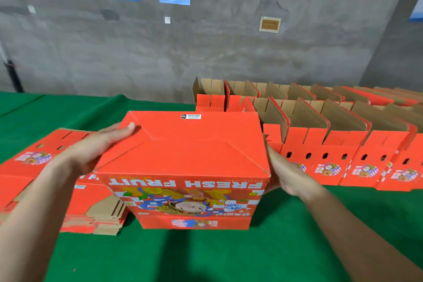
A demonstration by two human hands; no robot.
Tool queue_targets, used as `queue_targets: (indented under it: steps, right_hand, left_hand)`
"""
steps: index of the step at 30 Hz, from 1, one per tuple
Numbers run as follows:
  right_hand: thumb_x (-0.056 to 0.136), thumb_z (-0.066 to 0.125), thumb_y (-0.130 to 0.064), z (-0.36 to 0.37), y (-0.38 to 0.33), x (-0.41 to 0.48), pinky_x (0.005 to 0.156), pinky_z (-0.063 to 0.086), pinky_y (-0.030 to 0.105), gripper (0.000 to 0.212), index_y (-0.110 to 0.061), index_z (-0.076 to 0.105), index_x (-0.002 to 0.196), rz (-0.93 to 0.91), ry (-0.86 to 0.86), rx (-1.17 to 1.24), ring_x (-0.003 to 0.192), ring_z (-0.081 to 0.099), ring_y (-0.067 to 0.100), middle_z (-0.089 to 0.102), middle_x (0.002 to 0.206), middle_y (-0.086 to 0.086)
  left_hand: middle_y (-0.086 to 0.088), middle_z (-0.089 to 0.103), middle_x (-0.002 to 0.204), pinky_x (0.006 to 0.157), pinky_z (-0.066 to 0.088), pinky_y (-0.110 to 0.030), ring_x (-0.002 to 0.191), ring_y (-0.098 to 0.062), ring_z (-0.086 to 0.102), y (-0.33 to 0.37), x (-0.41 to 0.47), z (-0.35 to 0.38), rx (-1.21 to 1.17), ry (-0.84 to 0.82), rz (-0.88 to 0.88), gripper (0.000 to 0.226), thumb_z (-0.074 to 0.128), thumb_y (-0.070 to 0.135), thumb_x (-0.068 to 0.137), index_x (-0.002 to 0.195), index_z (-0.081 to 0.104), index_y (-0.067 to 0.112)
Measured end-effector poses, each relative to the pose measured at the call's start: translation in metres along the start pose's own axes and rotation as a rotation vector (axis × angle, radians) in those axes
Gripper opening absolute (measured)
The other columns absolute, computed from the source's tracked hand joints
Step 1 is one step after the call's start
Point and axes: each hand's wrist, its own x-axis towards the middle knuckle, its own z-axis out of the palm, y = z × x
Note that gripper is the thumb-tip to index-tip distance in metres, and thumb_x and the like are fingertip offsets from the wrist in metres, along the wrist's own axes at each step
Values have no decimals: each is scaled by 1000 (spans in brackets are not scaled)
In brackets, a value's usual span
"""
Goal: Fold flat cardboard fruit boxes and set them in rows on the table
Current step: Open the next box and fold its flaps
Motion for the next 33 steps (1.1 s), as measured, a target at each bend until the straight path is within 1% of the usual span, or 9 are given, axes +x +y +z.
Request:
queue_targets:
  steps: [3,7,10,13,16,21,24,28,33]
  right_hand:
    - [70,34,-86,9,-19,-6,62,57,42,66,-33,70,88,-33,-87,78,84,69,26,71,89,6]
    - [52,52,-78,25,-35,-11,98,43,52,93,-52,32,139,-142,-170,31,119,52,14,53,132,-18]
    - [56,59,-65,29,-46,-11,84,44,19,95,-58,15,140,-355,-124,-14,104,46,-6,42,103,-54]
    - [61,80,-42,25,-51,-8,69,39,-3,101,-41,22,145,-528,-74,-41,113,42,-2,41,113,-36]
    - [55,86,-31,20,-54,-15,69,47,11,91,-55,33,126,-621,-5,-131,77,53,6,45,122,-5]
    - [67,82,-31,42,-37,-12,68,43,17,67,-63,42,111,-754,281,-583,62,51,6,32,107,-5]
    - [86,58,-10,78,6,-1,67,37,11,59,-55,42,120,-679,237,-750,64,47,-2,19,103,-8]
    - [87,38,13,101,68,18,73,36,-6,75,-44,44,135,-444,56,-764,93,54,6,19,125,2]
    - [83,43,7,112,94,30,94,44,42,95,-59,4,140,-294,34,-1098,115,43,34,30,125,12]
  left_hand:
    - [-2,68,98,63,56,-20,76,-9,66,8,-5,-27,-105,29,236,35,48,33,84,111,62,16]
    - [8,51,60,46,36,-12,49,-2,47,1,-2,-30,-206,206,328,32,40,46,93,76,53,23]
    - [14,50,56,49,37,-13,48,0,48,-13,6,-29,-296,324,376,26,44,18,96,71,52,23]
    - [11,60,65,54,45,-14,56,-2,56,-25,12,-30,-393,307,384,37,44,7,93,68,65,24]
    - [3,71,97,68,54,-18,75,-5,66,-36,21,-28,-400,254,353,37,43,-2,93,103,68,23]
    - [-11,21,156,116,20,-34,142,-17,23,-44,44,18,553,316,276,61,62,14,90,145,35,16]
    - [-4,36,150,110,23,-25,135,-12,34,-44,46,59,410,283,313,54,52,32,95,144,36,15]
    - [9,51,124,93,46,-43,113,-18,50,-57,38,95,130,97,116,46,38,46,97,137,42,24]
    - [1,51,131,75,50,-37,112,-22,54,-69,42,111,152,58,19,55,40,51,95,141,37,20]
